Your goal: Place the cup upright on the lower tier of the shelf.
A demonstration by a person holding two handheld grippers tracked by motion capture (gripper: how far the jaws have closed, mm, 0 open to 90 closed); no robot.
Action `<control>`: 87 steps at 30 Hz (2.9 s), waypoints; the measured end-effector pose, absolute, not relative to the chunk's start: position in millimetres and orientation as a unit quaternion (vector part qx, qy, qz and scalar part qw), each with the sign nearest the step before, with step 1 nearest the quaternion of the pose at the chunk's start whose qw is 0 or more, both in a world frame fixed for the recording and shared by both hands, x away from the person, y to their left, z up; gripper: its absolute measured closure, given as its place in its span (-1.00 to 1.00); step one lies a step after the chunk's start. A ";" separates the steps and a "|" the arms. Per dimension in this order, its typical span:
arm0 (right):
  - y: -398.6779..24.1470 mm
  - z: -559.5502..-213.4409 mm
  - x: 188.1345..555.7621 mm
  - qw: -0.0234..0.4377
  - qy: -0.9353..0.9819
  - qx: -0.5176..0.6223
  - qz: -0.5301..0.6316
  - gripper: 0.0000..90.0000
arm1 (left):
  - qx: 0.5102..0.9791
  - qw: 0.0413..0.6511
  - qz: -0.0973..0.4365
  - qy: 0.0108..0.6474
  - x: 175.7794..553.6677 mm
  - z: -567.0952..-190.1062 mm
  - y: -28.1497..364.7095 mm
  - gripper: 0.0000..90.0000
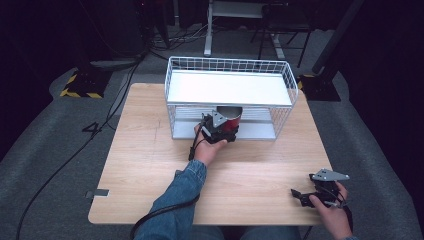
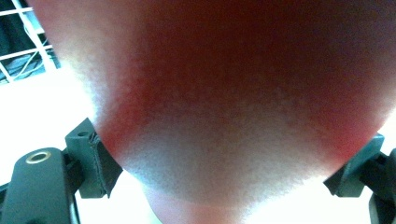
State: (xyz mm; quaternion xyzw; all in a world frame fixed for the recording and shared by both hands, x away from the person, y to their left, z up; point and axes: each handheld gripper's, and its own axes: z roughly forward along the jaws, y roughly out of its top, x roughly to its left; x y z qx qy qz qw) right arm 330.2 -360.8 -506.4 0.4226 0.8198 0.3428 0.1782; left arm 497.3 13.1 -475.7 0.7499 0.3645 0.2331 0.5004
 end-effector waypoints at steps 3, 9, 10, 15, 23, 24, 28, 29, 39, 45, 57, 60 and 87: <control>-360.8 -506.3 330.2 0.178 0.820 0.423 0.343 -1.00 | 0.750 0.499 0.232 0.368 505.3 -477.3 11.3 -0.64; -360.7 -506.3 330.1 0.178 0.820 0.423 0.343 -1.00 | 0.741 0.508 0.240 0.368 518.0 -482.7 9.3 -0.64; -360.8 -506.3 330.2 0.178 0.820 0.423 0.343 -1.00 | 0.739 0.508 0.239 0.373 519.7 -484.4 8.7 -0.64; -360.7 -506.3 330.2 0.178 0.820 0.423 0.343 -1.00 | 0.728 0.509 0.238 0.393 526.6 -490.0 9.5 -0.64; -360.7 -506.2 330.1 0.179 0.820 0.423 0.342 -1.00 | 0.726 0.504 0.231 0.407 531.3 -491.9 11.7 -0.65; -360.7 -506.3 330.1 0.179 0.820 0.423 0.342 -1.00 | 0.728 0.502 0.232 0.405 531.6 -491.7 11.5 -0.65; -360.7 -506.3 330.1 0.179 0.820 0.423 0.342 -1.00 | 0.733 0.509 0.232 0.387 534.5 -493.7 11.2 -0.66; -360.7 -506.3 330.1 0.178 0.820 0.423 0.343 -1.00 | 0.733 0.509 0.229 0.389 534.4 -493.8 11.2 -0.66; -360.8 -506.3 330.1 0.178 0.820 0.423 0.343 -1.00 | 0.732 0.502 0.219 0.407 535.2 -495.8 9.4 -0.68; -360.7 -506.3 330.1 0.178 0.820 0.423 0.343 -1.00 | 0.729 0.503 0.218 0.411 528.8 -495.9 10.7 -0.67; -360.7 -506.3 330.1 0.178 0.820 0.423 0.343 -1.00 | 0.733 0.506 0.203 0.406 519.3 -494.2 22.3 -0.68; -360.7 -506.3 330.1 0.179 0.820 0.423 0.342 -1.00 | 0.732 0.510 0.193 0.409 519.4 -495.9 24.9 -0.70; -360.7 -506.3 330.1 0.178 0.820 0.423 0.343 -1.00 | 0.770 0.445 0.187 0.417 490.9 -486.8 52.1 -0.66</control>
